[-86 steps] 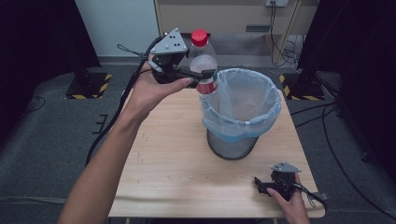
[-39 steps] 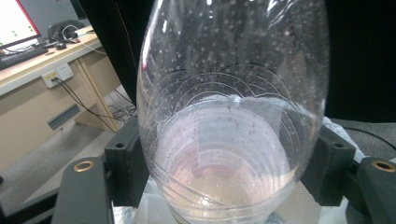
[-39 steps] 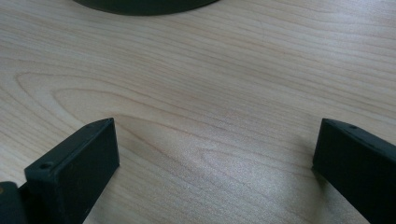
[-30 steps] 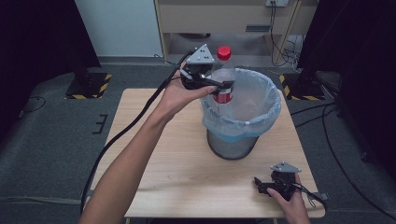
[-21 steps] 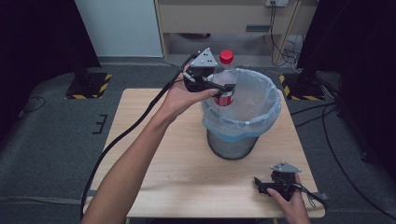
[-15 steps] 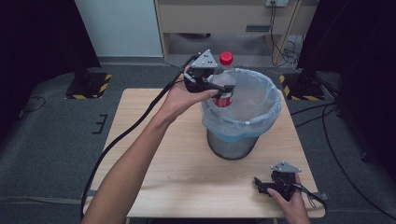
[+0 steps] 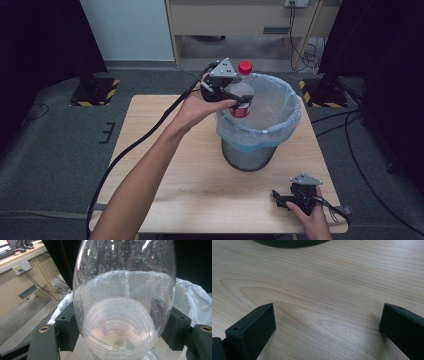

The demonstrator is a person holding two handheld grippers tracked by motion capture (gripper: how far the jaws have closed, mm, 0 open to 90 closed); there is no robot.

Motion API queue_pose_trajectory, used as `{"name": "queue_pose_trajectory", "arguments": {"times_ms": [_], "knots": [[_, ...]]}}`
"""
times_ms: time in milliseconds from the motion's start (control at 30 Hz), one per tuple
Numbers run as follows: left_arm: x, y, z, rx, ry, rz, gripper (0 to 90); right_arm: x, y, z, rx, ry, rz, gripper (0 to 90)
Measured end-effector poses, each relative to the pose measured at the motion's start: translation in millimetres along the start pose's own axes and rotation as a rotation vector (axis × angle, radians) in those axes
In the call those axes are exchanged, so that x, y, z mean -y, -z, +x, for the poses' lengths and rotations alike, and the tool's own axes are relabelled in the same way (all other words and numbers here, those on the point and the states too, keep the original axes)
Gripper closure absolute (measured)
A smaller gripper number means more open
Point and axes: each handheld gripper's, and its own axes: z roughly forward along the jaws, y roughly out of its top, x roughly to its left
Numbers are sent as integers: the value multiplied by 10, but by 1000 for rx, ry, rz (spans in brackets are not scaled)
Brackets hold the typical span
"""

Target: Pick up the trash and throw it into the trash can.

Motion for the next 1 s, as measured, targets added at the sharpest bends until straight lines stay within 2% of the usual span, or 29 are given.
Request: {"name": "queue_pose_trajectory", "arguments": {"times_ms": [33,67,100,133,367,500,767,1000], "knots": [[0,0,0,0,0,0,184,0,0,0,0,0,0,3],[0,-6,-5,6,5,6,184,0,1,1,-1,-2,1,3],[2,0,-17,-6,-3,14,123,0,2,0,-1,-1,1,3],[3,9,-24,-9,-5,16,116,0,2,0,-1,-1,1,3],[25,134,-22,-35,6,-20,105,0,2,2,-2,-2,1,3],[46,264,5,-60,17,-38,94,-1,2,0,-2,0,2,3],[74,437,13,-82,19,-43,57,-1,1,0,-2,0,2,3],[131,608,49,-119,40,-40,41,-1,0,0,-2,0,2,3]]}}
